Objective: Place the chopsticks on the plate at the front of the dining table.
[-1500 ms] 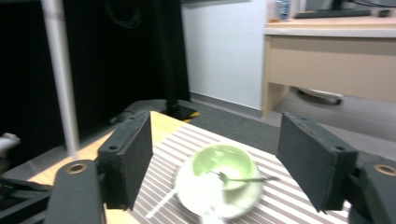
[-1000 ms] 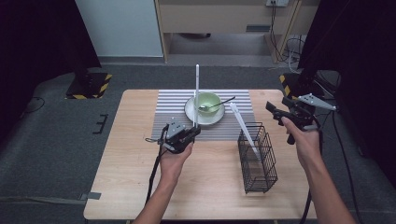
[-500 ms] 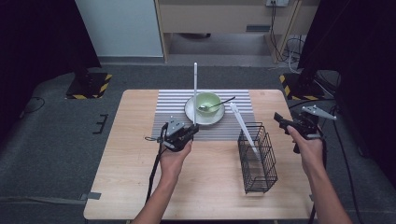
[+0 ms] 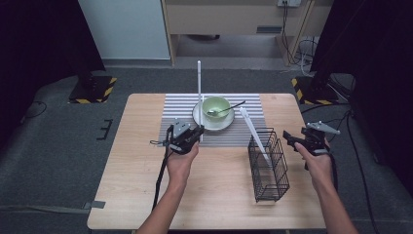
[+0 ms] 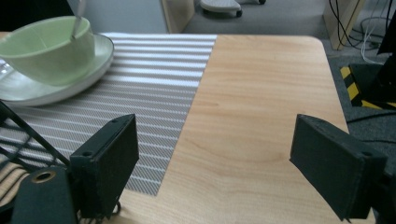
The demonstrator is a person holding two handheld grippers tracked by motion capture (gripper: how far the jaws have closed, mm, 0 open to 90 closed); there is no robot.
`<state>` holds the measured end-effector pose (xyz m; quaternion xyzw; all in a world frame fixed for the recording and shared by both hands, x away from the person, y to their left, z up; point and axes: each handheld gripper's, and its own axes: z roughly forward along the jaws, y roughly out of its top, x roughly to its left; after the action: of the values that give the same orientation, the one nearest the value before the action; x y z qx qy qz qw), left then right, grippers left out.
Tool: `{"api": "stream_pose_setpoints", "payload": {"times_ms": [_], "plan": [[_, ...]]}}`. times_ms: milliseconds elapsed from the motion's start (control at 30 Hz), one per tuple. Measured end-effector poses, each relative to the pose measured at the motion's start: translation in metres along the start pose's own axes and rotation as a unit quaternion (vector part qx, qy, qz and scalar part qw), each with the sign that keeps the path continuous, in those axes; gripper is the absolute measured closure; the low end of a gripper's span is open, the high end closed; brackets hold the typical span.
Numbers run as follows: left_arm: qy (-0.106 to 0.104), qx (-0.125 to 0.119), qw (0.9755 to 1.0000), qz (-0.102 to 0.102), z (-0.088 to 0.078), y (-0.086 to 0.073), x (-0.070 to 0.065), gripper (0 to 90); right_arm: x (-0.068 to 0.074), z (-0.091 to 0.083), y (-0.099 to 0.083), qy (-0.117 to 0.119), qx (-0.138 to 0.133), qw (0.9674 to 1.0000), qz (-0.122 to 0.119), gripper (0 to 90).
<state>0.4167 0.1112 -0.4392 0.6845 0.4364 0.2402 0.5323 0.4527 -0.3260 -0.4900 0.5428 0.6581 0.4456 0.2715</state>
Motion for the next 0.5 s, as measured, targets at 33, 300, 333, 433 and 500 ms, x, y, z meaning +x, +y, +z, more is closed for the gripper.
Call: {"api": "stream_pose_setpoints", "payload": {"times_ms": [33, 300, 333, 433, 500], "plan": [[0.006, 0.000, 1.0000, -0.001, 0.000, 0.000, 0.001, 86.5, 0.000, 0.001, -0.002, 0.001, 0.003, 1.0000, 0.002, 15.3], [0.041, 0.006, 0.9992, -0.003, 0.003, -0.001, 0.002, 86.5, 0.000, 0.006, -0.020, 0.000, 0.026, 0.9997, 0.002, 14.4], [0.043, 0.009, 0.9991, -0.001, 0.004, -0.001, 0.002, 86.4, 0.001, 0.006, -0.022, 0.001, 0.028, 0.9996, 0.003, 14.3], [0.048, 0.013, 0.9988, -0.003, 0.005, -0.002, 0.002, 86.4, 0.002, 0.008, -0.027, 0.003, 0.036, 0.9994, 0.002, 14.1], [0.055, 0.015, 0.9984, -0.003, 0.006, -0.002, 0.002, 86.4, 0.002, 0.009, -0.030, 0.005, 0.038, 0.9992, 0.005, 13.8]]}}
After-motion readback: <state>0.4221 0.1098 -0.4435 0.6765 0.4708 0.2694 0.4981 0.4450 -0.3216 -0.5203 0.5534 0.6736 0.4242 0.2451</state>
